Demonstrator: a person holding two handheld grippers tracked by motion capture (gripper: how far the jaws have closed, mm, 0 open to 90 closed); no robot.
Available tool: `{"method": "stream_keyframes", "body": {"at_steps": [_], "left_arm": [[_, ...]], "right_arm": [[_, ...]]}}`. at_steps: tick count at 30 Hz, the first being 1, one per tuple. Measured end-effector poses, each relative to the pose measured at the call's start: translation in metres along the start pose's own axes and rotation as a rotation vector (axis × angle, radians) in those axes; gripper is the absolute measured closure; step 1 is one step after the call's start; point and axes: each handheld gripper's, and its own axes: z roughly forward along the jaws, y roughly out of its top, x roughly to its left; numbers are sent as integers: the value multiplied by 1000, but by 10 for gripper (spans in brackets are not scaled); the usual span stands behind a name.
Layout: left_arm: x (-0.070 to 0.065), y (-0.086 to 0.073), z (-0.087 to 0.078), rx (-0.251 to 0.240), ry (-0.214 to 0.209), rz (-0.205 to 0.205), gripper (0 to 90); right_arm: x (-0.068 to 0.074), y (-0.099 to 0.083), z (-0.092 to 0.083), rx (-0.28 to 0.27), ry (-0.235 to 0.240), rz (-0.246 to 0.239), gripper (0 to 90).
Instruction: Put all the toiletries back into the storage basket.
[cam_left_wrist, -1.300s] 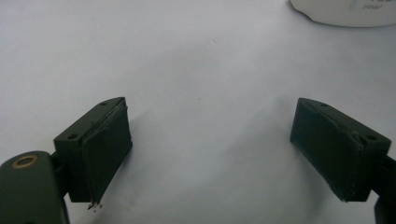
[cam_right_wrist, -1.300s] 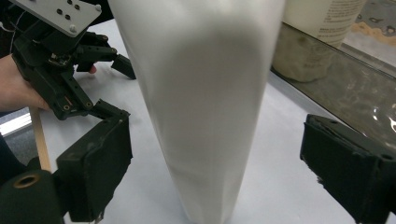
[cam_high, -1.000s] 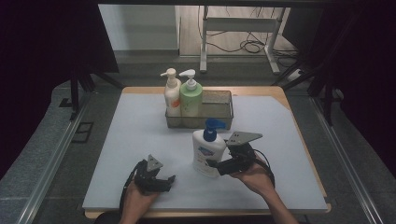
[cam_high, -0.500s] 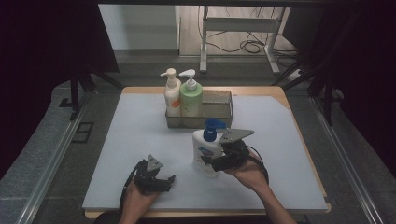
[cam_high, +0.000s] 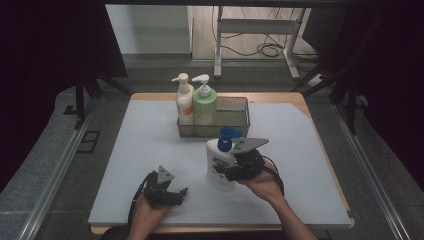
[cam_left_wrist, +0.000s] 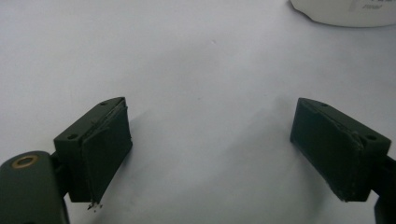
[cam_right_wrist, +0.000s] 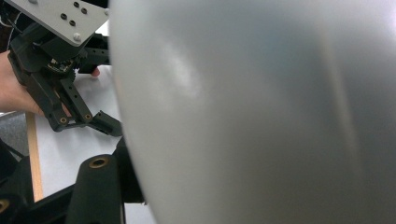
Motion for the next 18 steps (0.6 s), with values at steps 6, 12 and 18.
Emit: {"method": "stream_keyframes", "body": {"at_steps": [6, 12, 18], "left_arm": [[0, 0, 0, 0, 0, 0, 118], [0, 0, 0, 1, -1, 0, 118], [0, 0, 0, 0, -1, 1, 118]], "right_arm": [[0, 0, -1, -3, -9, 19, 371], [-6, 4, -7, -19, -31, 31, 373], [-9, 13, -16, -23, -62, 23, 373]]}}
